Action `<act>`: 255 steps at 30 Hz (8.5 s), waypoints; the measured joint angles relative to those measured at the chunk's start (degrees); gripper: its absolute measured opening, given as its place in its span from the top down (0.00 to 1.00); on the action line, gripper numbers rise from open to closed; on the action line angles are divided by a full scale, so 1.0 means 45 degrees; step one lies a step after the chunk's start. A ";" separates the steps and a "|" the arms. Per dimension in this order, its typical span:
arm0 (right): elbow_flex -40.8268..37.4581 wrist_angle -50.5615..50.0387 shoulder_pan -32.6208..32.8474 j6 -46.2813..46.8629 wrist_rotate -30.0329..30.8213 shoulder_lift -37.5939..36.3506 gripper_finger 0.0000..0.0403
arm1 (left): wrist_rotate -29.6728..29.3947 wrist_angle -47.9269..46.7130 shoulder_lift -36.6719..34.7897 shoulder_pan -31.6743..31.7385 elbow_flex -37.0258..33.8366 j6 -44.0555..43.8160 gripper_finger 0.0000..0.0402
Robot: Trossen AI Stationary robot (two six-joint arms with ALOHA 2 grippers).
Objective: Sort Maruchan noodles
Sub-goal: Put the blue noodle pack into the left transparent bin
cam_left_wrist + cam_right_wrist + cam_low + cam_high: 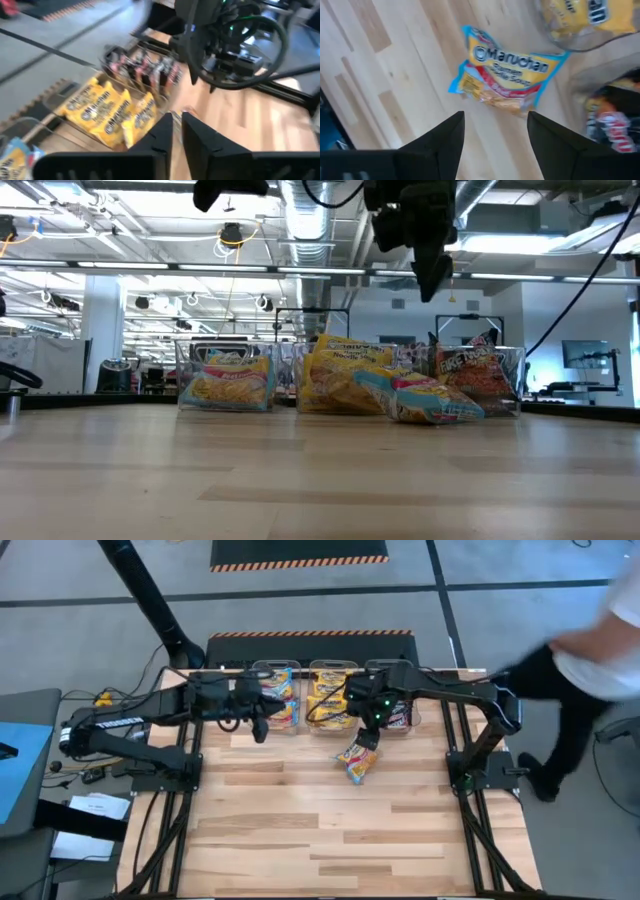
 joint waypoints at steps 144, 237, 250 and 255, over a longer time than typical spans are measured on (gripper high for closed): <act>0.5867 0.4171 0.5264 -0.2384 0.8815 0.3381 1.00 | 0.6145 -0.1510 0.1360 0.1955 0.0000 -0.9981 0.53; 0.5863 0.2155 0.1371 -0.0577 0.8091 0.1180 0.55 | 0.5223 -0.5304 0.3687 0.6125 0.1758 1.3408 1.00; 0.5863 0.2148 0.1302 -0.0584 0.8088 0.1180 0.55 | 0.5320 -0.6258 0.5022 0.5476 0.1773 1.5189 1.00; 0.5863 0.2153 0.1302 -0.0584 0.8092 0.1180 0.55 | 0.5343 -0.6232 0.5632 0.5193 0.1773 1.5565 1.00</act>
